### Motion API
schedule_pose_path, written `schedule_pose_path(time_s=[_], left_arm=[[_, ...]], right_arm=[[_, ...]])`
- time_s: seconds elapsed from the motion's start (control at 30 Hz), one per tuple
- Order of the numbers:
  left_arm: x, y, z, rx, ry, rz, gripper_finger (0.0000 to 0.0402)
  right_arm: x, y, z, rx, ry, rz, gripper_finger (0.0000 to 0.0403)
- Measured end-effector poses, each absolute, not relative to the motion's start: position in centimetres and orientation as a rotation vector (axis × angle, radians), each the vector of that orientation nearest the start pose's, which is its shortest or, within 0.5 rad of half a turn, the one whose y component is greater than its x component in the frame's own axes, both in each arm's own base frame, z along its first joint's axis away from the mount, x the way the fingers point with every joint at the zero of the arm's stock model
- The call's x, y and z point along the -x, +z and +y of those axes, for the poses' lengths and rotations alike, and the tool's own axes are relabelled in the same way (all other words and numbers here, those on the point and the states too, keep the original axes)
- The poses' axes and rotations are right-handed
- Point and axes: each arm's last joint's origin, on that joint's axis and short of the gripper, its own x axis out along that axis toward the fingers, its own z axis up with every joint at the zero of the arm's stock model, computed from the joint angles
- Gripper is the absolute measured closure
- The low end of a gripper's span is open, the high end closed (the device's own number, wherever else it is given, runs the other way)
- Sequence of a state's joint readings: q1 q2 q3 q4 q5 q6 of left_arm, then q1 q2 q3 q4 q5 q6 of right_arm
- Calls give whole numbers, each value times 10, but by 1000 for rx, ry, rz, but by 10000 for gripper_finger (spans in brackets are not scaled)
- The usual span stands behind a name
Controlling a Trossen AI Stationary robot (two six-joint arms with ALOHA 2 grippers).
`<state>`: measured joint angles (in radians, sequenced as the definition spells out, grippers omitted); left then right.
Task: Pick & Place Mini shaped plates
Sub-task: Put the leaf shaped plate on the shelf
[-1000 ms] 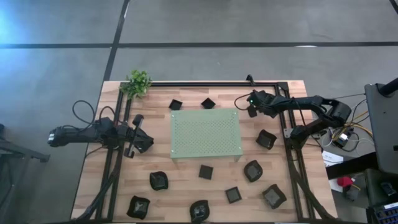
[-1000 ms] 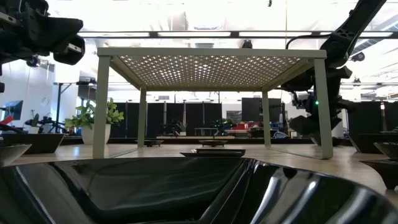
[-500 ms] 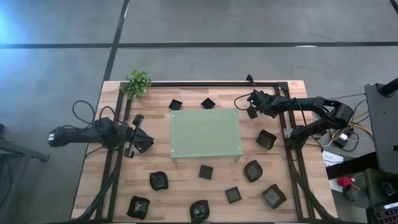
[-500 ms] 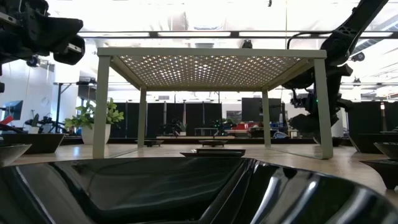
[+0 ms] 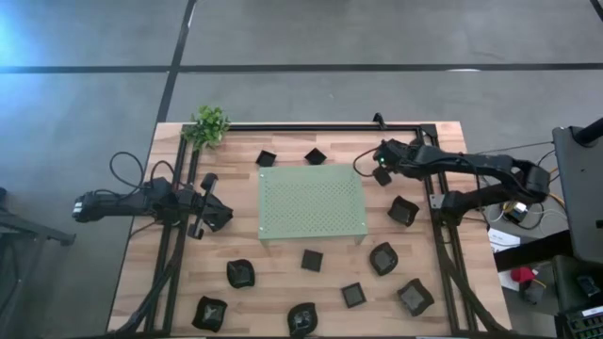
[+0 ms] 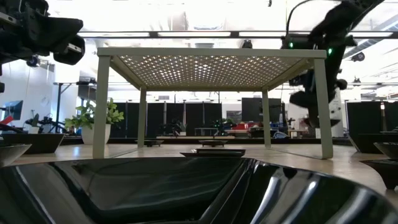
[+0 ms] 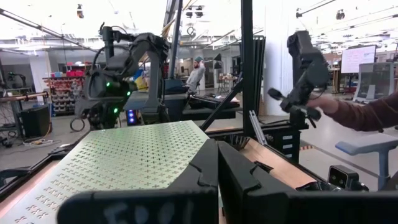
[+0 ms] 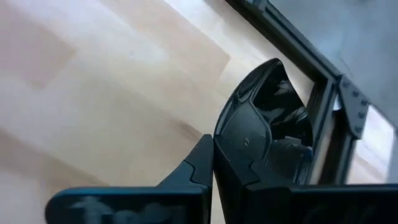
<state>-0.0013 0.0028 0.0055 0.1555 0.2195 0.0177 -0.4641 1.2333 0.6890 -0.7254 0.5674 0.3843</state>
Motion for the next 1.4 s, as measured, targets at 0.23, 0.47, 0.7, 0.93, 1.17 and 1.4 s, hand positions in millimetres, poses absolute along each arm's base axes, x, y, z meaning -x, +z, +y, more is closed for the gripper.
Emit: schedule_pose_path(time_s=[0.23, 0.47, 0.7, 0.93, 1.17, 1.4], left_arm=[[-96, 180, -6, -35, -219, -160, 401], [-96, 180, -6, -35, -219, -160, 401], [-96, 180, -6, -35, -219, -160, 401], [-96, 180, -6, -35, -219, -160, 401], [-96, 180, -6, -35, -219, -159, 401], [-96, 180, -6, -35, -219, -158, 401]], right_arm=[[-181, 230, -86, -165, -1014, 1110, 395], [-190, 262, -70, -82, -864, 1109, 395], [-205, 285, -52, 32, -731, 1105, 395], [-223, 303, -21, 142, -574, 1057, 394], [-237, 311, 13, 279, -463, 1022, 394], [-252, 303, 46, 421, -335, 1045, 394]])
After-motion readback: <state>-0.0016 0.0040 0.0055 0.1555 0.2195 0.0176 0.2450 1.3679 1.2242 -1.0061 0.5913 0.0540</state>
